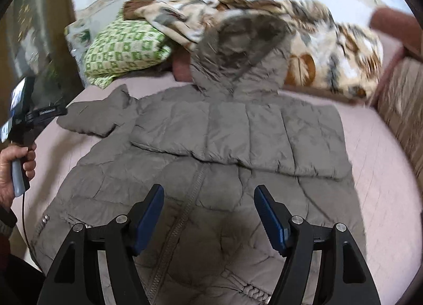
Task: Fold large clothes
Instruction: 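Grasp the cuff of the other jacket sleeve with the left gripper, then fold the gripped sleeve across the jacket body and release with the left gripper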
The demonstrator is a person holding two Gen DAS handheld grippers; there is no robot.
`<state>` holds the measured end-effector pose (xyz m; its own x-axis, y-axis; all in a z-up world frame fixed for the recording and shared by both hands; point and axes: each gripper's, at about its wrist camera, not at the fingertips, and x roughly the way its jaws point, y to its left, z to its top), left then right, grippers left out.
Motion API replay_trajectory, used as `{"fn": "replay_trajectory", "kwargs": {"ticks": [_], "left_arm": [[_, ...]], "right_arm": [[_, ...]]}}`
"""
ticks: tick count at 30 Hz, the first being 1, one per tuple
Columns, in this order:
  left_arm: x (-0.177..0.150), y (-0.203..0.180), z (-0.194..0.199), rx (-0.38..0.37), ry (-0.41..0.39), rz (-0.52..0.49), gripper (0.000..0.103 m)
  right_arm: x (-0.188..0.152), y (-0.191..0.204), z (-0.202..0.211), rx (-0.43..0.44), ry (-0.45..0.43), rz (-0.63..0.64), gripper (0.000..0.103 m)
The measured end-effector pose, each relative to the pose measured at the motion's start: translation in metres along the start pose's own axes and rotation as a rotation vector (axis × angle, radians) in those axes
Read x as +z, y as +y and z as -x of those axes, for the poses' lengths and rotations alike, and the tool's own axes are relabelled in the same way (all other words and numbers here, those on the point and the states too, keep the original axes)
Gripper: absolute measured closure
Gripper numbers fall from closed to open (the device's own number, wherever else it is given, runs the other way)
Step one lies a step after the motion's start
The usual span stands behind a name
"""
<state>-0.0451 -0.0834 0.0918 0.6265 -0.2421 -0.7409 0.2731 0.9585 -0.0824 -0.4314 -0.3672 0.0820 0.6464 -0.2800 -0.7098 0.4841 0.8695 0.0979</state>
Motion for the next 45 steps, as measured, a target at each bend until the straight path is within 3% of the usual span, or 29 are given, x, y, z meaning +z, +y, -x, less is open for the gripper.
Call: {"fn": "replay_trajectory", "kwargs": {"ticks": [4, 6, 10, 18, 22, 25, 27, 30, 33, 35, 38, 41, 43, 45], "left_arm": [[0.010, 0.060, -0.023, -0.106, 0.050, 0.167, 0.004], [0.015, 0.089, -0.035, -0.149, 0.060, 0.259, 0.019], [0.024, 0.133, -0.068, -0.251, 0.077, 0.461, 0.027], [0.046, 0.170, -0.142, -0.296, 0.072, 0.634, 0.035], [0.056, 0.172, -0.159, -0.277, -0.014, 0.669, 0.036], [0.063, 0.166, -0.165, -0.210, -0.046, 0.641, 0.039], [0.066, 0.159, -0.167, -0.127, -0.042, 0.607, 0.082], [0.061, 0.164, -0.166, -0.163, -0.047, 0.645, 0.087], [0.063, 0.160, -0.153, -0.183, -0.047, 0.625, 0.089], [0.066, 0.155, -0.141, -0.184, -0.057, 0.593, 0.089], [0.078, 0.145, -0.113, -0.207, -0.083, 0.541, 0.089], [0.093, 0.124, -0.077, -0.220, -0.123, 0.448, 0.090], [0.100, 0.107, -0.055, -0.226, -0.143, 0.390, 0.090], [0.106, 0.088, -0.031, -0.244, -0.161, 0.350, 0.090]], "right_arm": [[-0.004, -0.011, -0.002, 0.000, 0.019, -0.021, 0.028], [-0.004, -0.015, 0.000, -0.001, 0.012, -0.032, 0.028], [-0.002, -0.020, 0.001, -0.001, 0.006, -0.047, 0.028], [0.002, -0.020, -0.015, -0.039, 0.015, -0.011, 0.028], [0.003, -0.024, -0.028, -0.046, 0.039, -0.017, 0.028], [0.005, -0.028, -0.031, -0.052, 0.040, -0.027, 0.028], [0.007, -0.035, -0.032, -0.048, 0.039, -0.052, 0.028], [0.013, -0.056, -0.023, -0.059, 0.004, -0.130, 0.028], [0.024, -0.091, 0.002, -0.132, -0.084, -0.202, 0.028], [0.039, -0.125, 0.031, -0.203, -0.178, -0.263, 0.028], [0.066, -0.183, 0.112, -0.383, -0.347, -0.383, 0.027], [0.076, -0.217, 0.170, -0.483, -0.392, -0.441, 0.023], [0.067, -0.212, 0.176, -0.477, -0.398, -0.450, 0.021], [0.051, -0.194, 0.161, -0.413, -0.370, -0.435, 0.021]]}}
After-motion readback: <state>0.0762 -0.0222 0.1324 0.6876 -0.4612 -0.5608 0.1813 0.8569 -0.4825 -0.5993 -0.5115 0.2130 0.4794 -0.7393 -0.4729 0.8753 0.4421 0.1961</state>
